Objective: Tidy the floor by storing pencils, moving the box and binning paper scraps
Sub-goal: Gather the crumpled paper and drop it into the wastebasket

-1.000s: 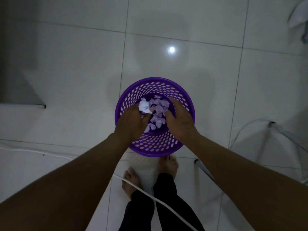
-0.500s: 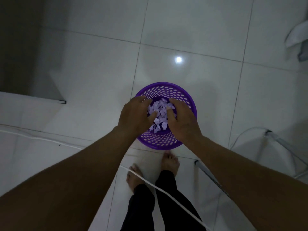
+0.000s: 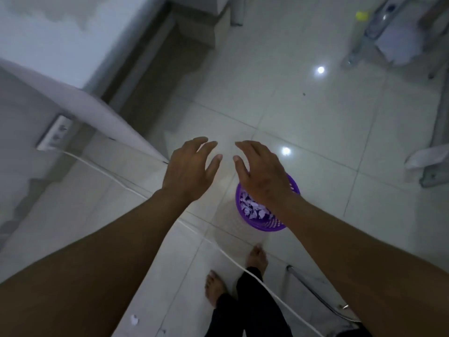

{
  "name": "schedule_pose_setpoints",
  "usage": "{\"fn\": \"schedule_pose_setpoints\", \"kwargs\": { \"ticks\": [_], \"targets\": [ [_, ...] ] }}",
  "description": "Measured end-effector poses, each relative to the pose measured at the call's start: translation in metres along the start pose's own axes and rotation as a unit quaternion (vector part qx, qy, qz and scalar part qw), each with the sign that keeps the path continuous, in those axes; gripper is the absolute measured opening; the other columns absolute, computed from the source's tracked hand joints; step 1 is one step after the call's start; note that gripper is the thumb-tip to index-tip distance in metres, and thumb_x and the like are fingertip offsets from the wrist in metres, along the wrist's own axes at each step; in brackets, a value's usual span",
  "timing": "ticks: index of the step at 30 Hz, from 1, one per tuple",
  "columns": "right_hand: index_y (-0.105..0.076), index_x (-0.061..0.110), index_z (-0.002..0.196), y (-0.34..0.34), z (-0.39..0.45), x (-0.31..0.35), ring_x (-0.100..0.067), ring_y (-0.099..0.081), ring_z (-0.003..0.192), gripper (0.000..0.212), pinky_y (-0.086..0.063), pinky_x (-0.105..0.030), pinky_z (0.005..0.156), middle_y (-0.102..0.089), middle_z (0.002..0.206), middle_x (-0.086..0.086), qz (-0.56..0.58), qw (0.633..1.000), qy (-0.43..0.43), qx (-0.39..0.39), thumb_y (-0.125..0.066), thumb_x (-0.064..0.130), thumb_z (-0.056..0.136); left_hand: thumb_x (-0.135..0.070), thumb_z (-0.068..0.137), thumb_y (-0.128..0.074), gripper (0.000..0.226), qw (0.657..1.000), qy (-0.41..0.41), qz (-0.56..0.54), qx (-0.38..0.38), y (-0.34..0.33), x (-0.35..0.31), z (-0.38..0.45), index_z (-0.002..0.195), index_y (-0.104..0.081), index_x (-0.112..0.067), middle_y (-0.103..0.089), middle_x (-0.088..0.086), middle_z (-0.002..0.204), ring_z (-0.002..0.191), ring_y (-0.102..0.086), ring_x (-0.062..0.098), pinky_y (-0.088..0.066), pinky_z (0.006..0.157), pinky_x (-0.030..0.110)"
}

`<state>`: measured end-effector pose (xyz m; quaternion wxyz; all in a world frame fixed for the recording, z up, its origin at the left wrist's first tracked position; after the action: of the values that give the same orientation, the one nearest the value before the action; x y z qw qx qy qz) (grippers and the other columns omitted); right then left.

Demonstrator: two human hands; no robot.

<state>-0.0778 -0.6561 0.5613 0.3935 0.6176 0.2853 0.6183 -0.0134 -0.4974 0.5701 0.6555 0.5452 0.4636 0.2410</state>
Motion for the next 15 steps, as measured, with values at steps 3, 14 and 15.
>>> {"fn": "schedule_pose_setpoints", "kwargs": {
  "ticks": [3,14,15],
  "targets": [
    [-0.053,0.013,0.133,0.026,0.006,0.068,-0.021,-0.058,0.118,0.039,-0.053,-0.038,0.094,-0.061,0.130,-0.008,0.006,0.998,0.057,-0.007,-0.046,0.033,0.100,-0.047,0.101,-0.039,0.046,0.999,0.033,0.002,-0.027,0.073,0.011,-0.036,0.136,-0.055,-0.020,-0.056,0.004,0.141,0.129,-0.050,0.024,-0.042,0.107,0.042],
    [-0.058,0.009,0.128,0.060,-0.023,0.306,-0.025,-0.059,0.113,0.037,-0.051,-0.040,0.093,-0.063,0.125,-0.011,0.056,0.959,0.275,0.047,-0.048,0.027,0.098,-0.039,0.100,-0.048,0.045,0.965,0.205,0.051,-0.159,0.272,0.073,-0.227,0.136,-0.056,-0.013,-0.057,0.012,0.137,0.126,-0.052,0.029,-0.042,0.104,0.046],
    [-0.060,0.007,0.126,0.058,-0.031,0.327,-0.025,-0.059,0.113,0.035,-0.050,-0.039,0.093,-0.064,0.123,-0.011,0.067,0.950,0.302,0.045,-0.050,0.025,0.097,-0.040,0.100,-0.049,0.045,0.958,0.221,0.056,-0.173,0.284,0.080,-0.246,0.135,-0.056,-0.013,-0.057,0.012,0.137,0.125,-0.052,0.029,-0.043,0.103,0.046]
  ]
}}
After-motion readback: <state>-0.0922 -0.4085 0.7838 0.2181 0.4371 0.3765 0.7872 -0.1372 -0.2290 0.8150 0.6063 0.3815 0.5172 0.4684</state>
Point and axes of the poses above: each hand's wrist, its own z-axis towards the middle knuckle, its own y-axis out of the back of the hand, x = y × z, the point moved 3 cm from there along z, towards the middle knuckle
